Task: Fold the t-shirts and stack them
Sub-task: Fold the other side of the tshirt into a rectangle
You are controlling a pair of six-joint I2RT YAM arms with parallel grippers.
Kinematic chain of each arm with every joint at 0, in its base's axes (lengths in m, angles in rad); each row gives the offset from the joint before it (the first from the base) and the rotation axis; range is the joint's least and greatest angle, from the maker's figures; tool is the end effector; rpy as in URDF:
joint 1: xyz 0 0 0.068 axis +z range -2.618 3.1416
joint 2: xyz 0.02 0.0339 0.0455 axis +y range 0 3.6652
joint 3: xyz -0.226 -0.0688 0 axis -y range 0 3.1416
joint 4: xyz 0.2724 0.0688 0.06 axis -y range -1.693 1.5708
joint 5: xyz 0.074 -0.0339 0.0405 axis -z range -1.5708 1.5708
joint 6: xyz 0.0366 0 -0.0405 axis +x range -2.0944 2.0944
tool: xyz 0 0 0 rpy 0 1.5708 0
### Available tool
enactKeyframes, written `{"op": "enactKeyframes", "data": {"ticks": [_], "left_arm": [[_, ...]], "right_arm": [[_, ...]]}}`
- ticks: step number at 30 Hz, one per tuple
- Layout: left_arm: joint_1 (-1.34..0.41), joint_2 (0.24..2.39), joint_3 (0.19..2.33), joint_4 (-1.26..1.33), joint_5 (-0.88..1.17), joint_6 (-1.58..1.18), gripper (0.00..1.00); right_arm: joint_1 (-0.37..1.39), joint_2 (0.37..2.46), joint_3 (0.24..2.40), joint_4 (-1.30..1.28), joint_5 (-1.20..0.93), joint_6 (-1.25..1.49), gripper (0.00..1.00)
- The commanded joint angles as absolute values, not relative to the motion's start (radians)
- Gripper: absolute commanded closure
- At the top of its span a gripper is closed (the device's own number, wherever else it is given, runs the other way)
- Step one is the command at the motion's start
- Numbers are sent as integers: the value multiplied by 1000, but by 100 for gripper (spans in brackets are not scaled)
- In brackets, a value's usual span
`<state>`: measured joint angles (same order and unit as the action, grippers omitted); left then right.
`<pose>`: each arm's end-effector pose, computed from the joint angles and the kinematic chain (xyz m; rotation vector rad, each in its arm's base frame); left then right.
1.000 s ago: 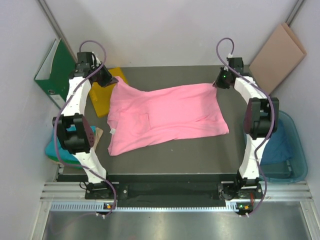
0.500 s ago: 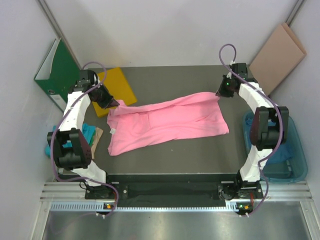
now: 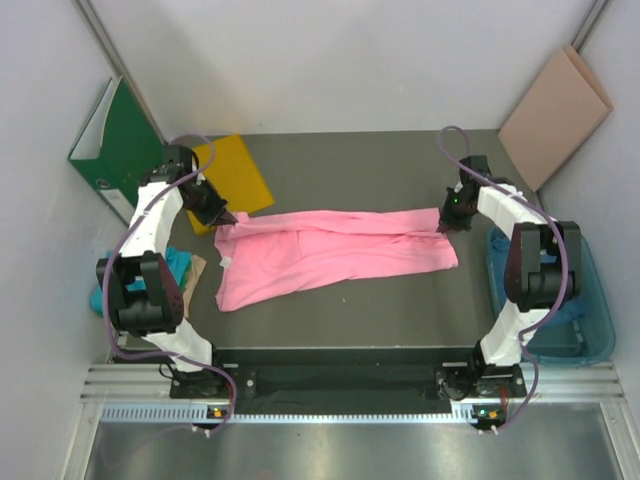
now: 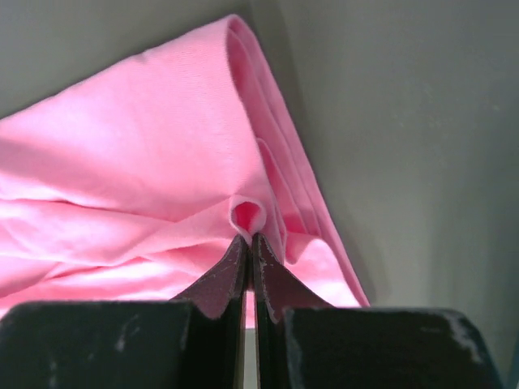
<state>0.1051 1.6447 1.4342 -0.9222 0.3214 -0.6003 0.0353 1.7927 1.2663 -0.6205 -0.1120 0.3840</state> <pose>0.3610 0.0265 0.2422 -0.8531 2.6037 -0.5797 0.3804 0.0175 0.1484 0.4423 2.7015 0.2727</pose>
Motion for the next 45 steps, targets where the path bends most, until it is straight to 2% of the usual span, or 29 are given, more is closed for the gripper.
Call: {"op": "enactKeyframes", "data": {"ticks": [1,6,7,9,10,11,12,18,27,28,29,32,36,38,45], "left_arm": [[107,1569,1422,-951,269,-615,100],[107,1505,1382,-966,271,-606,100],[107,1500,1378,-979,278,-603,100],[107,1500,1368,-1015,278,-588,100],[109,1493,1361,-1022,282,-583,100],[107,1491,1355,-1026,296,-574,100],[107,1491,1348,-1054,301,-568,100],[106,1557,1257,-1198,301,-526,100],[106,1571,1034,-1209,328,-477,100],[106,1575,1035,-1213,319,-471,64],[106,1575,1043,-1215,319,-465,41],[106,1539,1115,-1194,299,-477,1],[94,1505,1247,-1120,270,-489,1],[86,1517,1255,-1063,326,-485,1],[-26,1708,1282,-928,324,-454,3]], "right_arm": [[32,1704,1262,-626,-28,399,100],[31,1772,1290,-664,-6,403,96],[31,1781,1298,-672,-6,403,75],[34,1784,1308,-670,-12,403,54],[32,1779,1312,-667,-12,403,31],[32,1773,1313,-664,-9,405,19],[34,1760,1319,-658,-8,406,1],[34,1749,1371,-654,-17,403,0],[37,1772,1393,-646,-54,425,1],[35,1772,1391,-643,-57,426,0],[35,1775,1388,-640,-61,428,0],[40,1778,1387,-635,-74,431,0],[46,1781,1387,-629,-84,439,0],[48,1781,1382,-621,-89,445,0],[55,1779,1376,-609,-112,465,0]]}}
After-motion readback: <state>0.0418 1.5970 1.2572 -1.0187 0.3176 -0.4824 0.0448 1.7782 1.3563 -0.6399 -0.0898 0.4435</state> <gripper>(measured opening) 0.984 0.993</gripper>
